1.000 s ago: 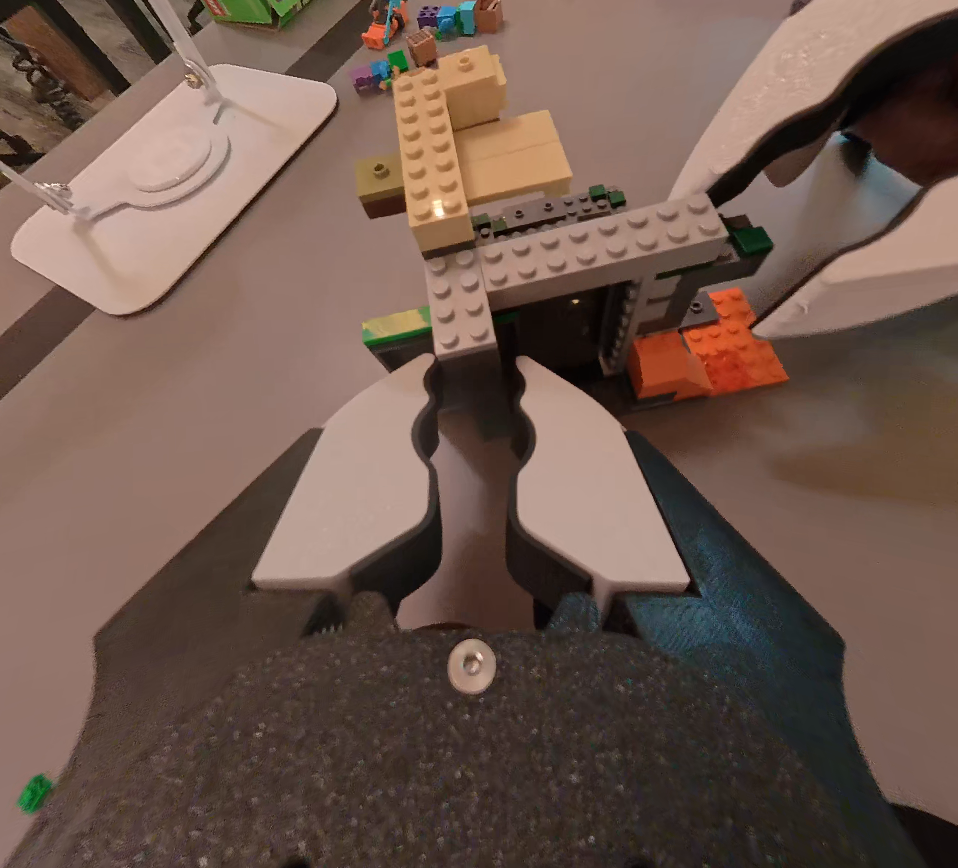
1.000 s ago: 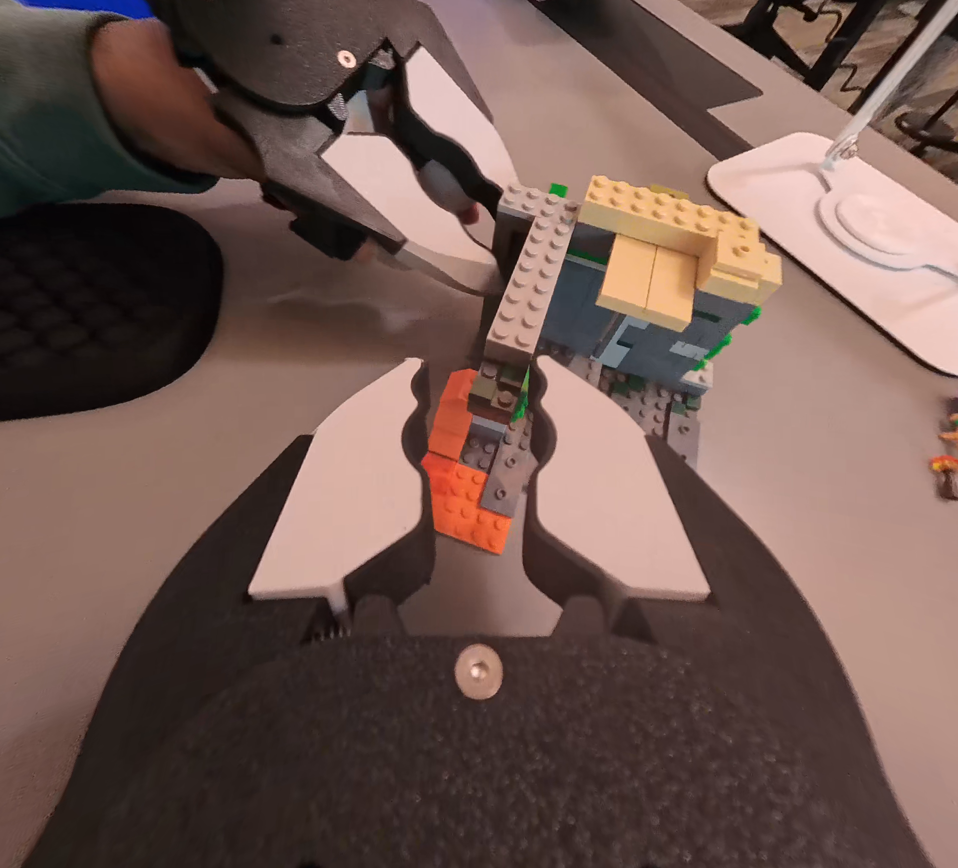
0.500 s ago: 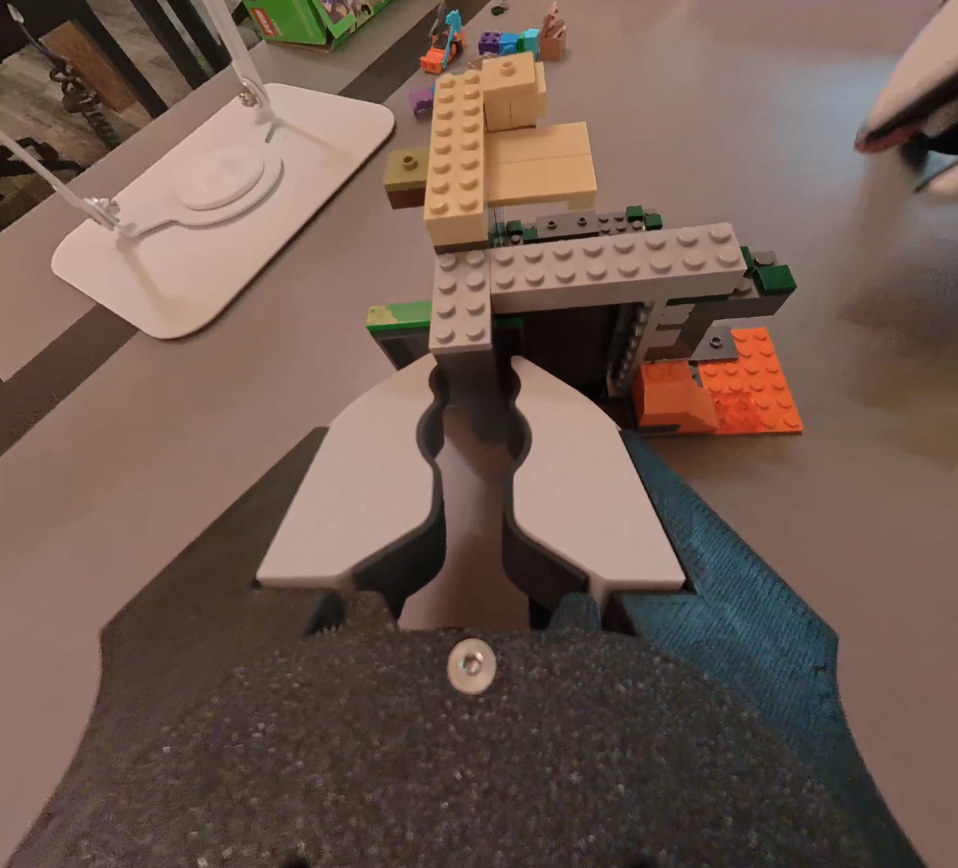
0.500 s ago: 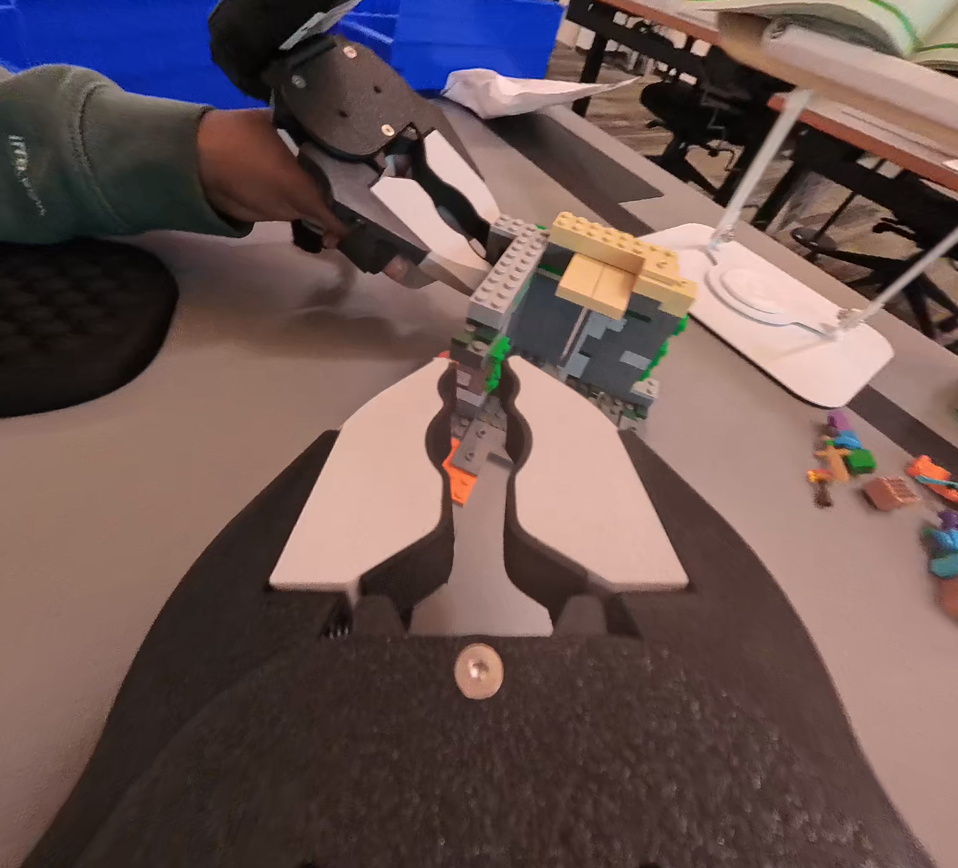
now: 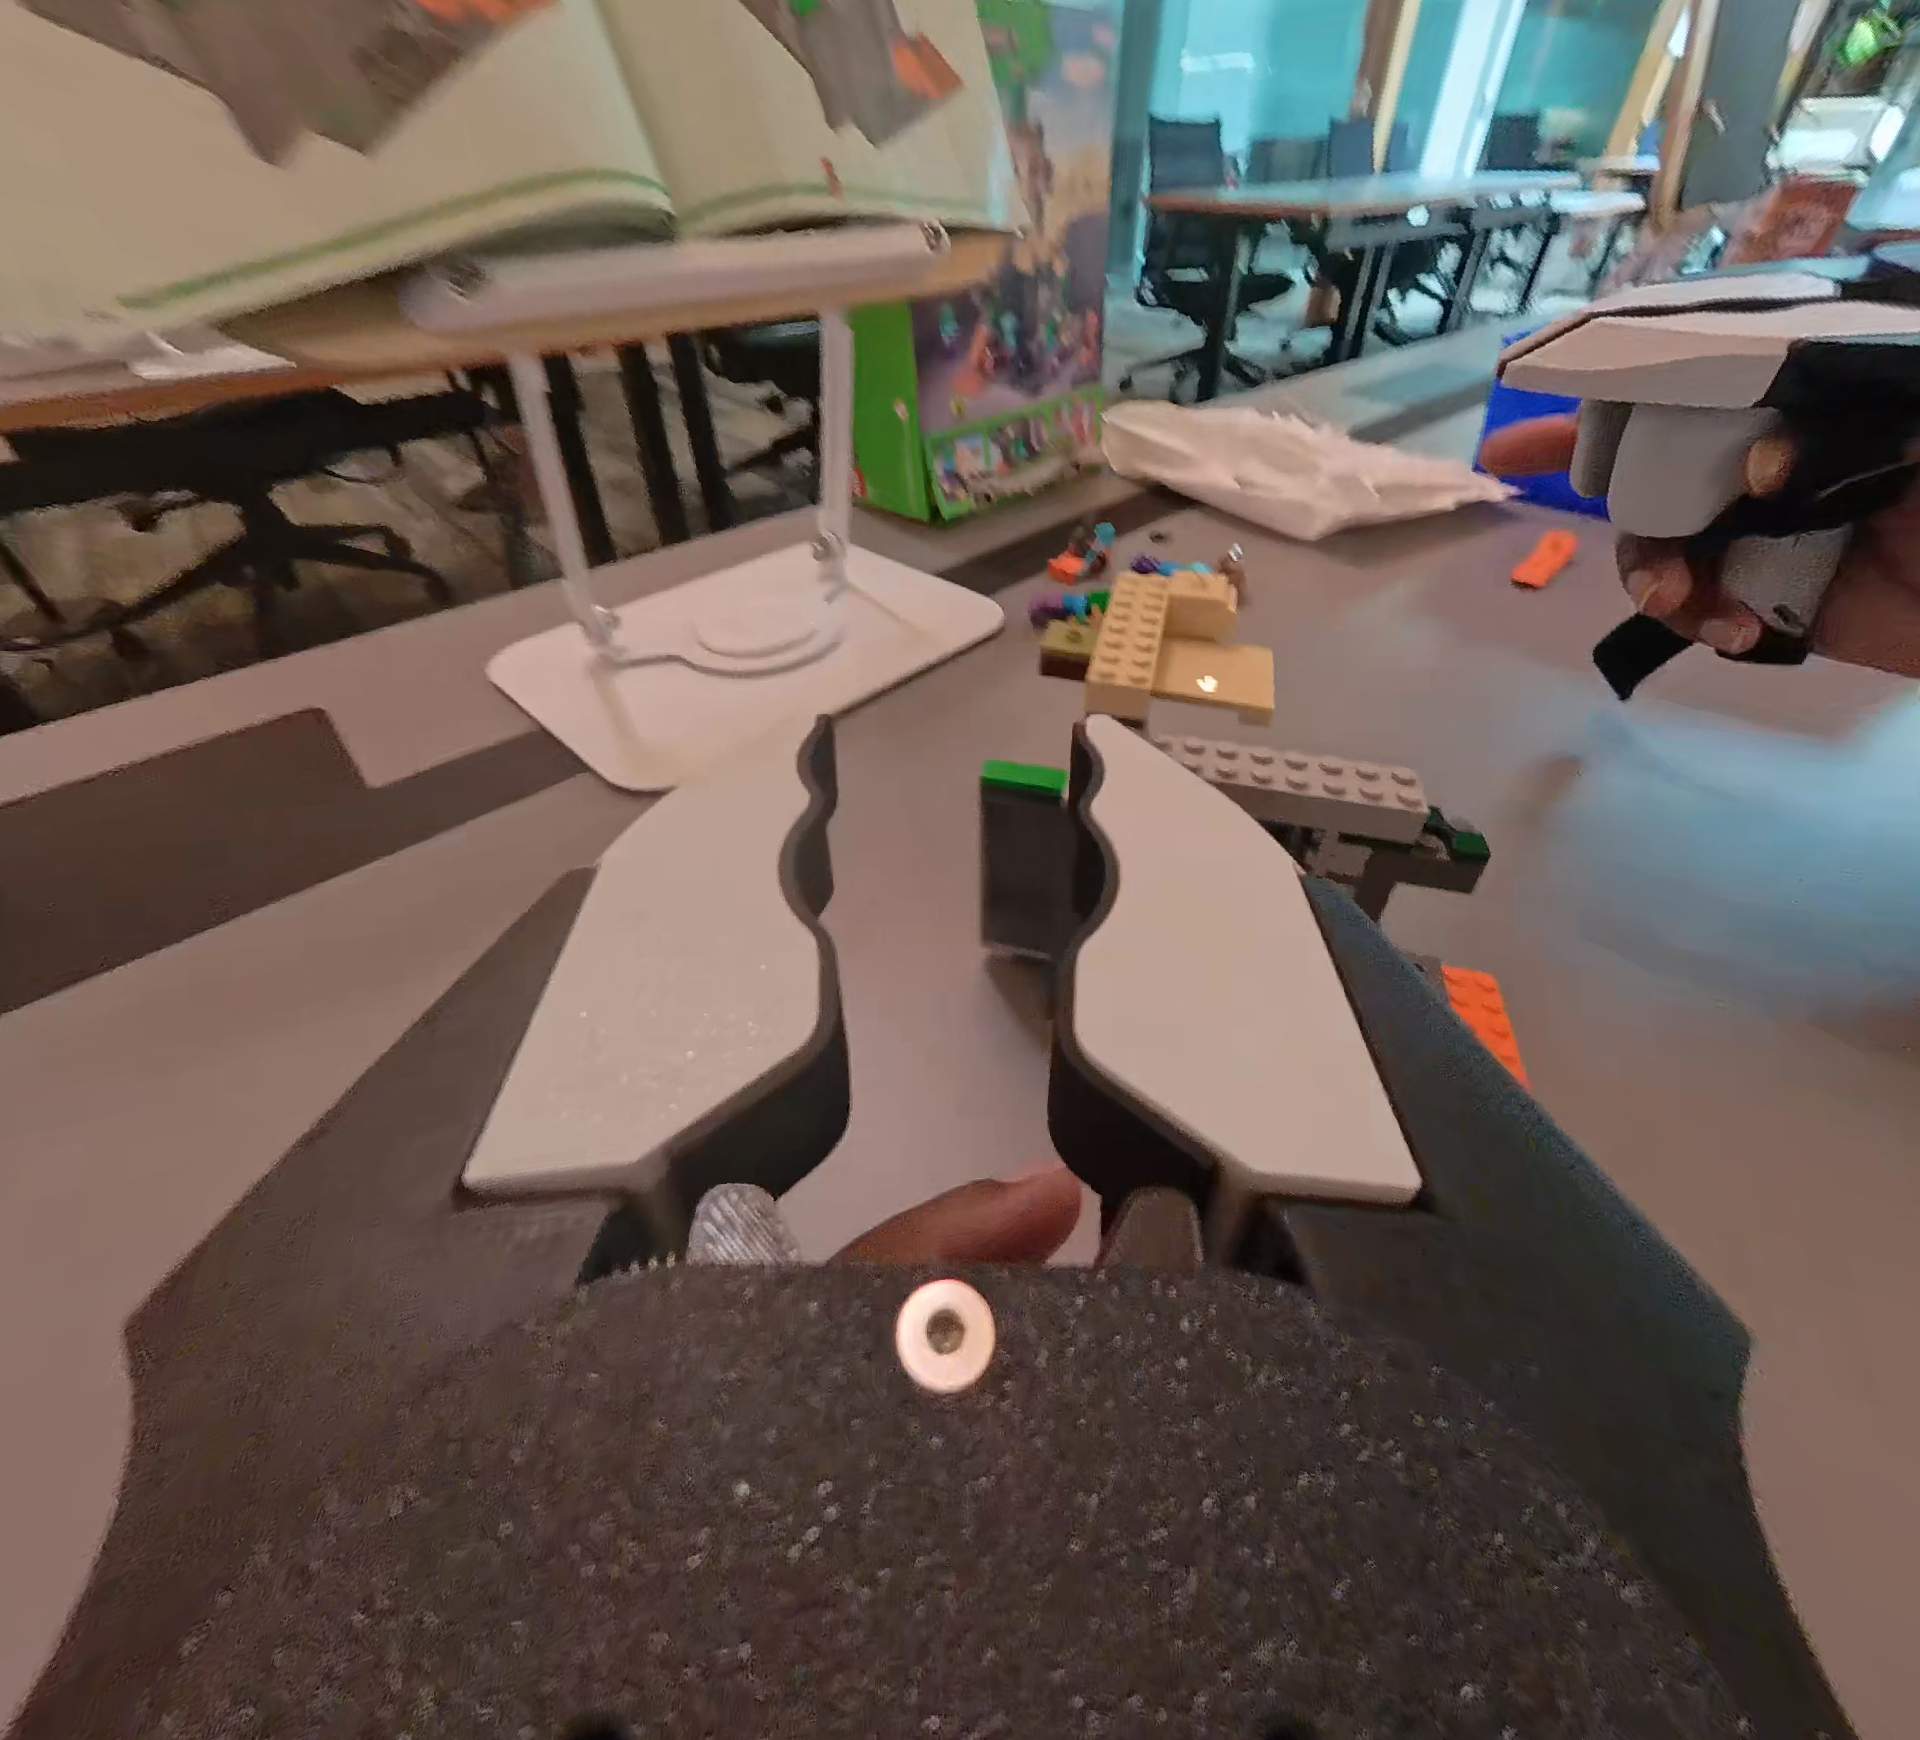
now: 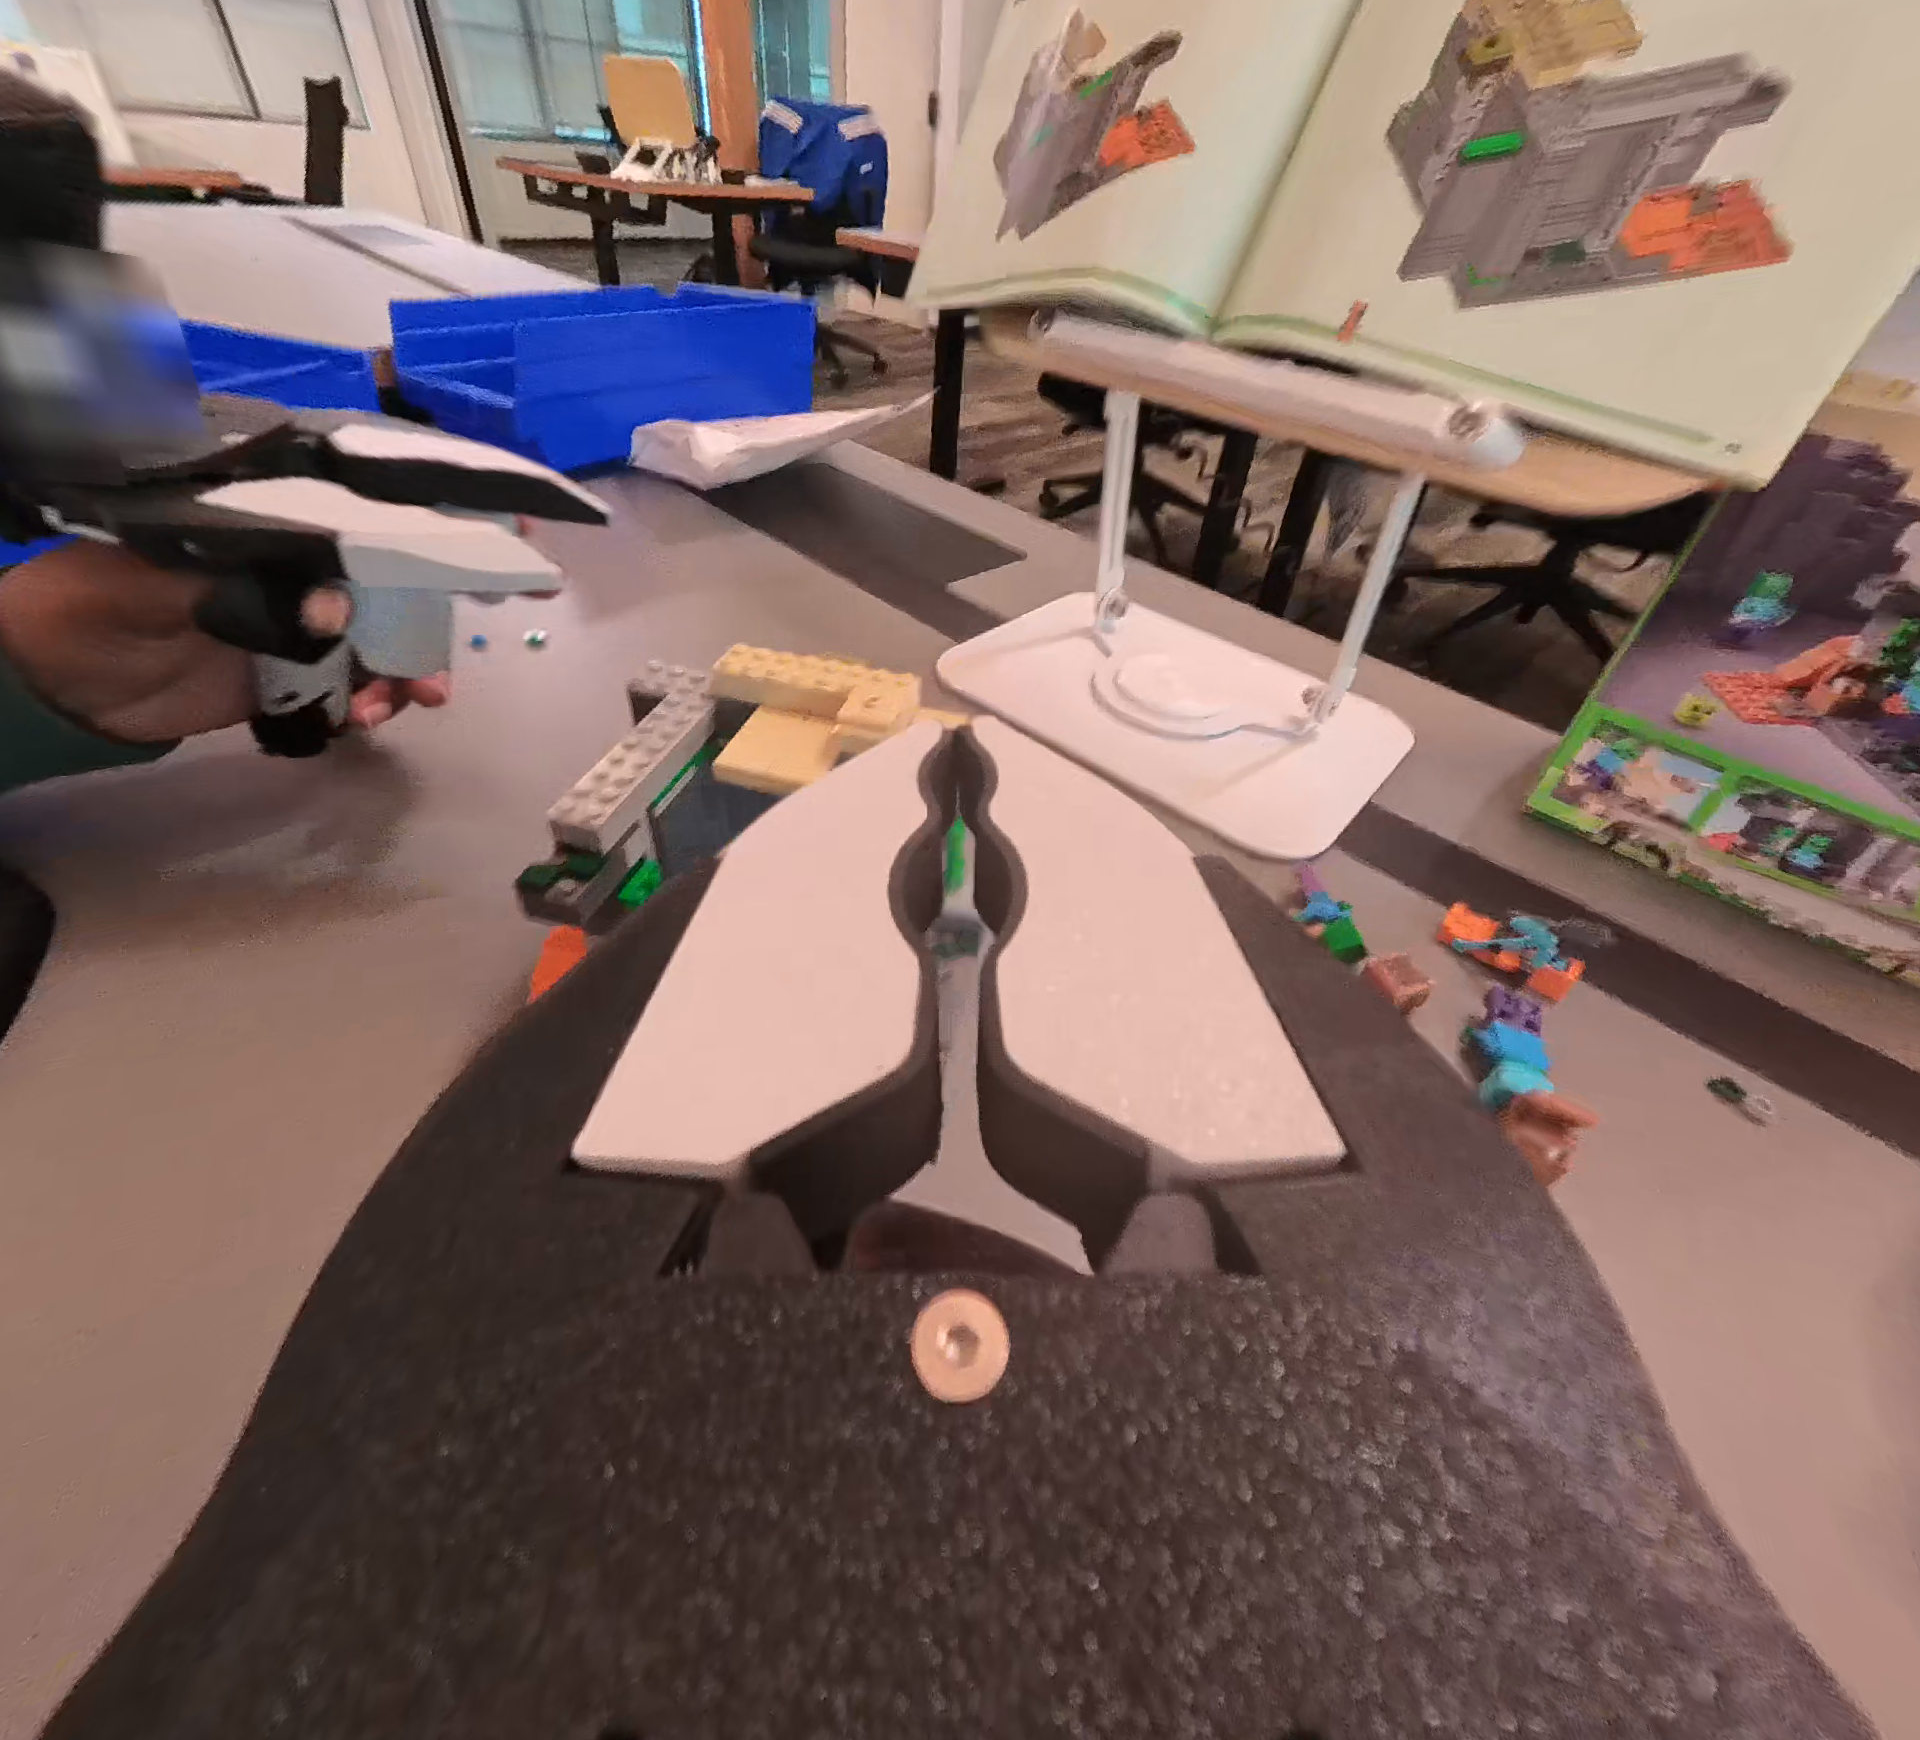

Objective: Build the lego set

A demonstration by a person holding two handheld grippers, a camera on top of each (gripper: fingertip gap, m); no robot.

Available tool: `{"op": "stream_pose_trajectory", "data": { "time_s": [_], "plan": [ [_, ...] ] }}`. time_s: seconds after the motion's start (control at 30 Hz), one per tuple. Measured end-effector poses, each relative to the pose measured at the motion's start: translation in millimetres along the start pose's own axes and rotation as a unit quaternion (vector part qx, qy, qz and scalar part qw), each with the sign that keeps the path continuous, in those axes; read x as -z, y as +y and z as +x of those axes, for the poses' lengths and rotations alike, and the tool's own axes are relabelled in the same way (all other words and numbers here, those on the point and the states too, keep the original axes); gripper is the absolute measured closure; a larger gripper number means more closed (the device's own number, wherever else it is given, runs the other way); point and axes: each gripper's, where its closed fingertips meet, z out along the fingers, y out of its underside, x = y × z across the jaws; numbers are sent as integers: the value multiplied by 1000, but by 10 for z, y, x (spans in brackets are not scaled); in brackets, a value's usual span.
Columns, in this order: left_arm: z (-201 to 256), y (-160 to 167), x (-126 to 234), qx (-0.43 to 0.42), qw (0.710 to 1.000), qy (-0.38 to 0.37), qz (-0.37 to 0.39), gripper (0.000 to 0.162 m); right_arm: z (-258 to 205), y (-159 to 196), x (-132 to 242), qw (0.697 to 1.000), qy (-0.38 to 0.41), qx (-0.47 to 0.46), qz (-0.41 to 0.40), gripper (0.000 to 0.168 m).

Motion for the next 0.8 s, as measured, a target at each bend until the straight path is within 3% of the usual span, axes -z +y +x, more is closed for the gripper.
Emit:
{"op": "stream_pose_trajectory", "data": {
  "time_s": [0.07,0.17,0.27,0.5,0.8],
  "plan": [
    [-114,-94,87,-12,999,-35,35,125,168,-119,-20,999,29,7,30,168],
    [-270,-198,219,-37,993,-87,73,146,351,-203,-86,998,42,9,44,168],
    [-414,-200,298,-37,988,-132,72,162,580,-182,-174,996,82,1,30,158],
    [-735,57,355,-14,978,-208,29,162,1122,3,-318,970,242,17,1,158],
    [-1158,224,392,3,953,-303,8,162,1420,335,-378,939,339,-48,-9,168]
  ]
}}
